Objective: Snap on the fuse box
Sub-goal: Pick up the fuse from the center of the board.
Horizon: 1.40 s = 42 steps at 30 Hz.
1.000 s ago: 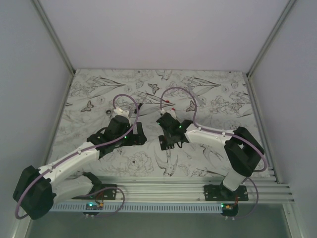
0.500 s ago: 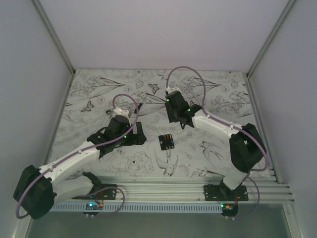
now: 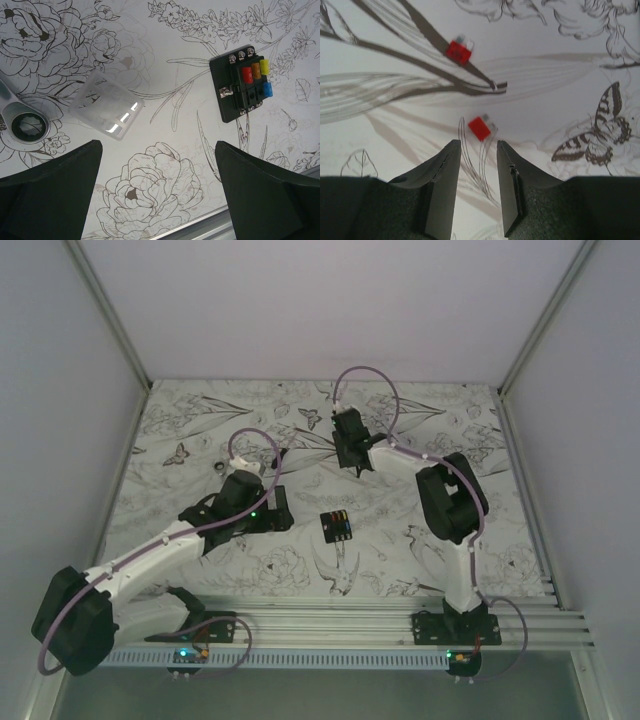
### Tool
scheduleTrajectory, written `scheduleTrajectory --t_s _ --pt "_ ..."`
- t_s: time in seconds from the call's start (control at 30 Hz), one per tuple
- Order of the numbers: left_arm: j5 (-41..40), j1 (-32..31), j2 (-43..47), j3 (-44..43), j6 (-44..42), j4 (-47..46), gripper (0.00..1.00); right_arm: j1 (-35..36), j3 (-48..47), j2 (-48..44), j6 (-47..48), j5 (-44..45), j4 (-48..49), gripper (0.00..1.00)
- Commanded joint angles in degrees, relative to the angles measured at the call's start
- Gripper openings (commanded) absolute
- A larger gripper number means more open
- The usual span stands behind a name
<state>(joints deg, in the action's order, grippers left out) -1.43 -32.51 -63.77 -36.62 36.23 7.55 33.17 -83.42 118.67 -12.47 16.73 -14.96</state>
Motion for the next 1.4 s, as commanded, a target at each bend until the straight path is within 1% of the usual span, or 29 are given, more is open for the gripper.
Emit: scheduleTrajectory --t_s 0.0,0.17,0.37,0.63,0.8,1.13,1.27,1.37 --pt "-0.1 0.6 -0.7 -1.2 -0.2 1.7 1.0 -0.1 -5.8 3.5 -1.4 4.3 2.4 0.42" --pt "0.1 0.8 -1.2 -1.2 -0.1 1.6 1.0 -0.5 -9.7 7.9 -2.4 6.8 0.9 0.42" --pt "0.4 0.9 -0.9 -1.0 0.1 1.6 1.0 -0.7 -10.1 9.3 -2.1 6.6 -0.8 0.4" --pt "0.7 0.9 -0.7 -1.0 0.4 1.6 1.0 -1.2 -4.6 4.9 -2.3 6.5 -1.9 0.41" --pt "0.8 0.9 -1.0 -1.3 0.4 1.6 1.0 -1.9 -1.6 2.7 -2.7 4.7 -2.0 0.41" --pt "0.8 0.9 -0.9 -1.2 0.4 1.7 1.0 -4.1 -1.8 3.2 -3.3 -3.7 -2.7 0.41" --pt "1.0 0.9 -0.9 -1.3 0.3 1.6 1.0 -5.2 -2.0 3.3 -0.4 -7.5 -3.4 0.41" --pt "1.1 0.9 -0.7 -1.1 0.2 1.6 1.0 -6.9 -1.8 3.0 3.0 -12.2 -3.9 0.42"
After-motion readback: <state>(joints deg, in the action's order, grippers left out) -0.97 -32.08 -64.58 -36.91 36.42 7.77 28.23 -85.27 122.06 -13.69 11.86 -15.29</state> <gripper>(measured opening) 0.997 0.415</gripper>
